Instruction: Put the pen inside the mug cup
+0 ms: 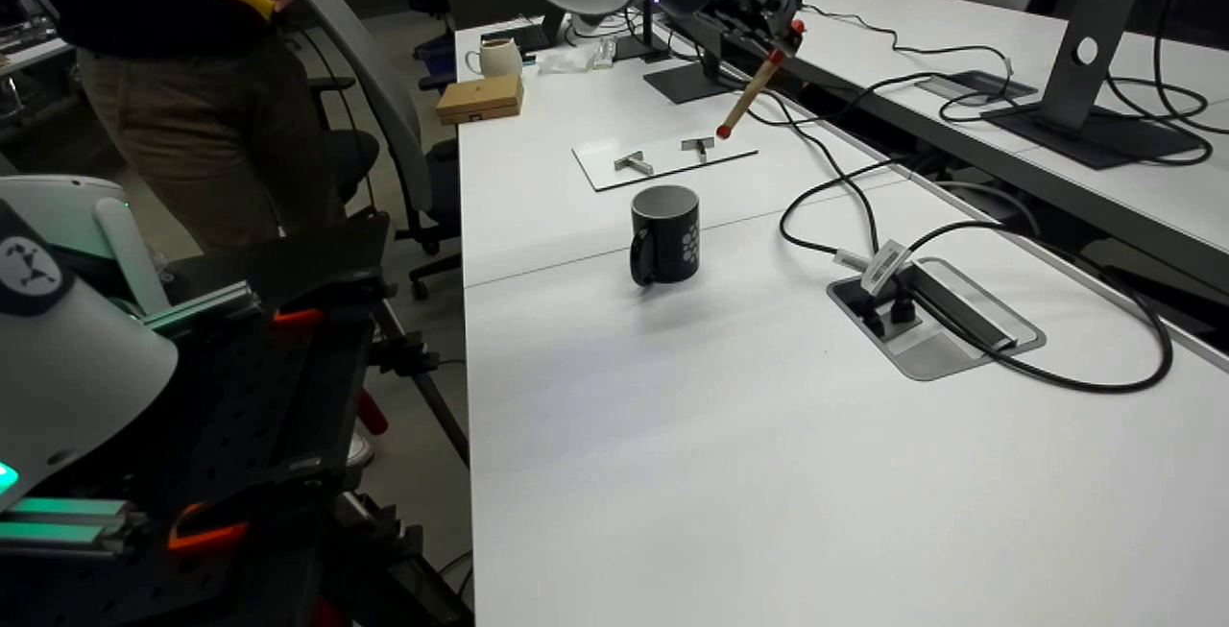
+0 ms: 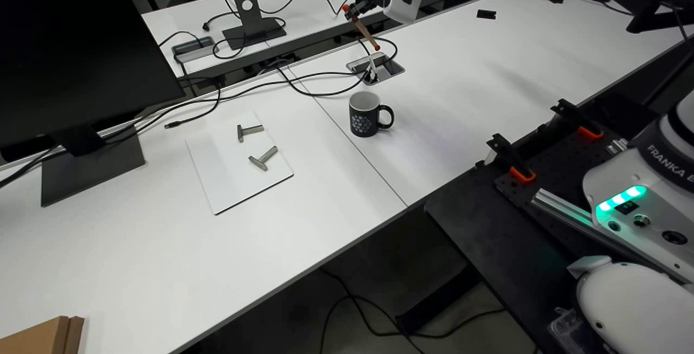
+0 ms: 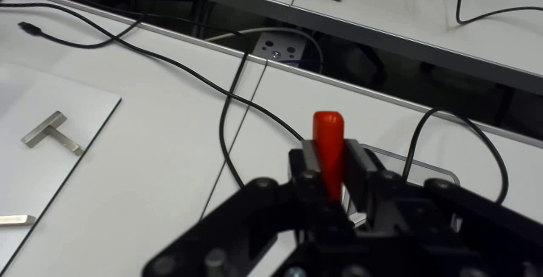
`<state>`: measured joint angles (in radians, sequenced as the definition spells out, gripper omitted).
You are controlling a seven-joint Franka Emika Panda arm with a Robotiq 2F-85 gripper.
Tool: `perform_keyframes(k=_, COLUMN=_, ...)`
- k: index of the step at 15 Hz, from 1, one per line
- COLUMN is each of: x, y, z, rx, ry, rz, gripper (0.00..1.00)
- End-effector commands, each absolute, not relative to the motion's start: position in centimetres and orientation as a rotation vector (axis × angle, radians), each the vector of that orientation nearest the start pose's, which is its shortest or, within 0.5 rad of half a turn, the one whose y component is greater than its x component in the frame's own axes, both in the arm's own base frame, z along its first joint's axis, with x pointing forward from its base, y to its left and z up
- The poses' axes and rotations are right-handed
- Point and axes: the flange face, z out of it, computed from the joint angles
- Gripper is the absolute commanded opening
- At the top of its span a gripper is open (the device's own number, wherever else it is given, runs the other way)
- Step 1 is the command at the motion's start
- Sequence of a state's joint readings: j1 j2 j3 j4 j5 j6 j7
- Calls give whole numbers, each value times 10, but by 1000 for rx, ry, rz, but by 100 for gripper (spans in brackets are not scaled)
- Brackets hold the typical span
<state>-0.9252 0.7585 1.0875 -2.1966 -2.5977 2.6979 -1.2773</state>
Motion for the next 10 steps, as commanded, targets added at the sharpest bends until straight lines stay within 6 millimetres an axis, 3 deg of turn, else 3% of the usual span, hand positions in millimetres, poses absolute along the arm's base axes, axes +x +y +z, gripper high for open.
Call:
perform_keyframes(k=1, x=491, y=118, z=218, rx=-426, ry=2177, rz=145, gripper=6)
perform_keyframes(k=7, x=470, y=91, z=172, rx=-364, ry=2267, rz=38, gripper=6)
perform_keyframes(k=10, x=466, y=92, z=158, rx=-381, ry=2292, rz=45, gripper=6)
